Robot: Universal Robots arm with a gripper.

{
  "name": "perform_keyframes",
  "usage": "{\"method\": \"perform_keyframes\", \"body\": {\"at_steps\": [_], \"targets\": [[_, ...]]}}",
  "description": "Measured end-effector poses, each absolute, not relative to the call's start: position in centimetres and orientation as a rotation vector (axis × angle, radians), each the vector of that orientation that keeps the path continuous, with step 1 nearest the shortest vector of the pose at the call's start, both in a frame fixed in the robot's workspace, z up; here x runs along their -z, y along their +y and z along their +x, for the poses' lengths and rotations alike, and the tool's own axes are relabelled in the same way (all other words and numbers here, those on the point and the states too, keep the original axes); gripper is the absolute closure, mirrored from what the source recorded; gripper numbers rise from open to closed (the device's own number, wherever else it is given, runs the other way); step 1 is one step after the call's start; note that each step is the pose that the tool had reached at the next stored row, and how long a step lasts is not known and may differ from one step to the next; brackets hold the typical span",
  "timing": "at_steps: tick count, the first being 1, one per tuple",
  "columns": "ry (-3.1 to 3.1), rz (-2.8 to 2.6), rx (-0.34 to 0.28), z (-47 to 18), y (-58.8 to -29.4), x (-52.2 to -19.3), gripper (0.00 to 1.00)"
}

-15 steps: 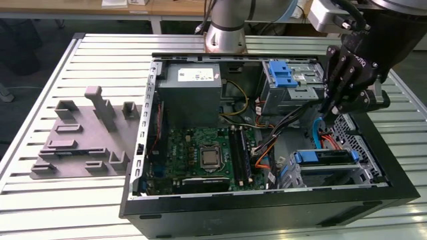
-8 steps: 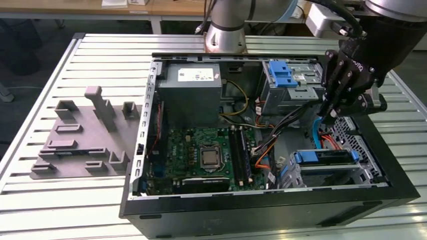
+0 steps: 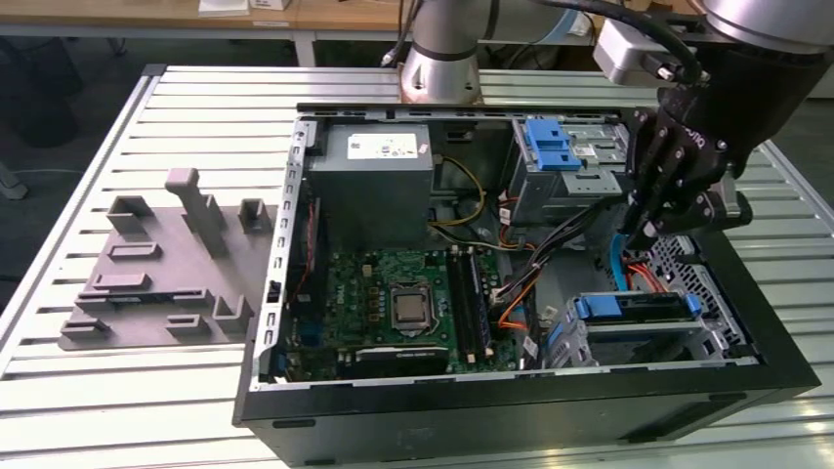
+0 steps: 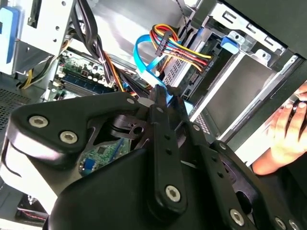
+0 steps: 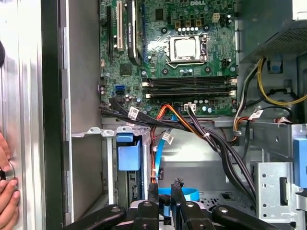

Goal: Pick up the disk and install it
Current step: 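Insert the second disk wire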

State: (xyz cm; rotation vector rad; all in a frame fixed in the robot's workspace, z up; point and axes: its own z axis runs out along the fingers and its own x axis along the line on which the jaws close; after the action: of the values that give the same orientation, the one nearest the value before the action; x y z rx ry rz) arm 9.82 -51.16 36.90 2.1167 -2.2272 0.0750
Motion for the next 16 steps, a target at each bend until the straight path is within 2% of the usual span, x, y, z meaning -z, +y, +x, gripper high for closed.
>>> {"method": "perform_keyframes", "body": {"at_steps": [2,3,4,6,9,12,16], "targets": [[-2.225,2.114,-0.08,9.82,-51.17,-36.74,0.75],[-2.224,2.114,-0.081,9.82,-51.17,-36.67,0.76],[-2.224,2.114,-0.082,9.83,-51.17,-36.62,0.83],[-2.224,2.114,-0.082,9.88,-51.17,-36.55,0.84],[-2.23,2.12,-0.068,9.94,-51.17,-36.5,0.84],[-2.249,2.138,-0.028,9.96,-51.21,-36.47,0.84],[-2.252,2.143,-0.029,9.96,-51.38,-36.19,0.84]]}}
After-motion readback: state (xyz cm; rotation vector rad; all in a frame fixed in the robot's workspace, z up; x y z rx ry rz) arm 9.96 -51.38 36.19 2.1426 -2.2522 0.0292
